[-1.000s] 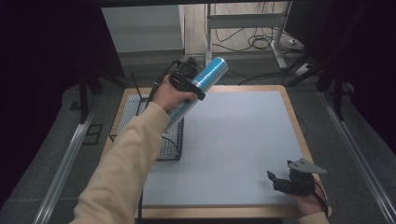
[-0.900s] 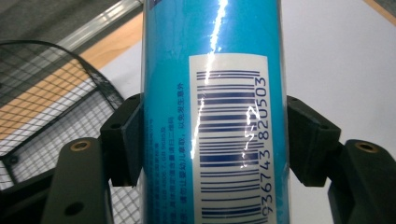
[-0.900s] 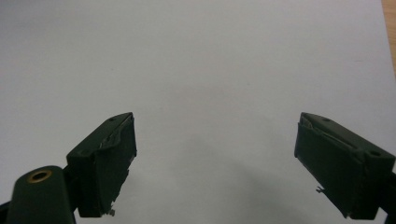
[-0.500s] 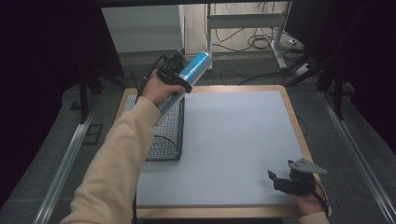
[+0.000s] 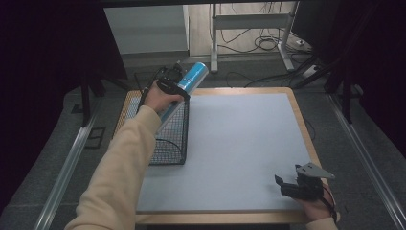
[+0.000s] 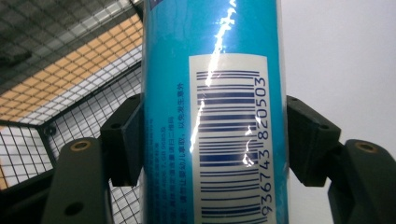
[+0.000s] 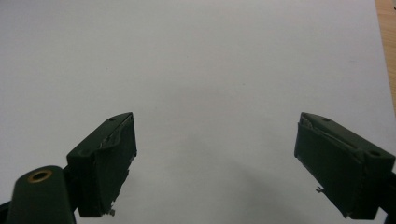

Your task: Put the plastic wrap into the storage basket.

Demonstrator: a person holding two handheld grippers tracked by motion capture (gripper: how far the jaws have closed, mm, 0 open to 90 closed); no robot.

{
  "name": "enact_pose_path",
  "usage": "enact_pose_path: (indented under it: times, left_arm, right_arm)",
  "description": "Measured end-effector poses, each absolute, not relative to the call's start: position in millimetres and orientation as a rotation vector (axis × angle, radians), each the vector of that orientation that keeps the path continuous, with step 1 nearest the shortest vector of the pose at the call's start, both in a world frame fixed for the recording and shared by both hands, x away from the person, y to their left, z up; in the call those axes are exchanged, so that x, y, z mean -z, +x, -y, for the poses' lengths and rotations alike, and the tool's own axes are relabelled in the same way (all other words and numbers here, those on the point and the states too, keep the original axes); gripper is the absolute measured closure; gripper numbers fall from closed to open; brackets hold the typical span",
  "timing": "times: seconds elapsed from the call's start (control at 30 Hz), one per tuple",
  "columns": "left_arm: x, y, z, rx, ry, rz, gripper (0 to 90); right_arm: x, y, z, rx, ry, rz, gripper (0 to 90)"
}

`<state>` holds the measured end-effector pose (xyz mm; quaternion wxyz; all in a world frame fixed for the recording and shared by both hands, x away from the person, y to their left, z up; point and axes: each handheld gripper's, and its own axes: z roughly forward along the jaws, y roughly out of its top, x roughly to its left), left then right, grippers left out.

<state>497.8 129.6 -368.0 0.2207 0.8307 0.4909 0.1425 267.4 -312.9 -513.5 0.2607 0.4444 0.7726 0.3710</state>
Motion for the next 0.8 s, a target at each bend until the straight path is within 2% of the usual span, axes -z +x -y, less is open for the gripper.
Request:
enact_pose_path:
  times: [0.4, 0.57, 0.63, 0.8]
  left_arm:
    - [389.5, 505.4, -136.7, -0.405, 2.314, -1.407, 32.1]
    - [399.6, 510.0, -139.6, -0.434, 2.325, -1.428, 32.1]
    - [404.9, 511.8, -138.0, -0.485, 2.356, -1.421, 32.1]
    - [409.7, 515.2, -137.1, -0.484, 2.368, -1.449, 32.0]
  right_arm:
    - [513.3, 267.1, 312.1, -1.011, 1.185, -2.091, 13.5]
    - [513.0, 266.7, 312.5, -1.013, 1.187, -2.087, 13.5]
    - [513.3, 266.7, 312.3, -1.013, 1.180, -2.092, 13.5]
    - [513.3, 266.5, 311.4, -1.014, 1.174, -2.095, 13.5]
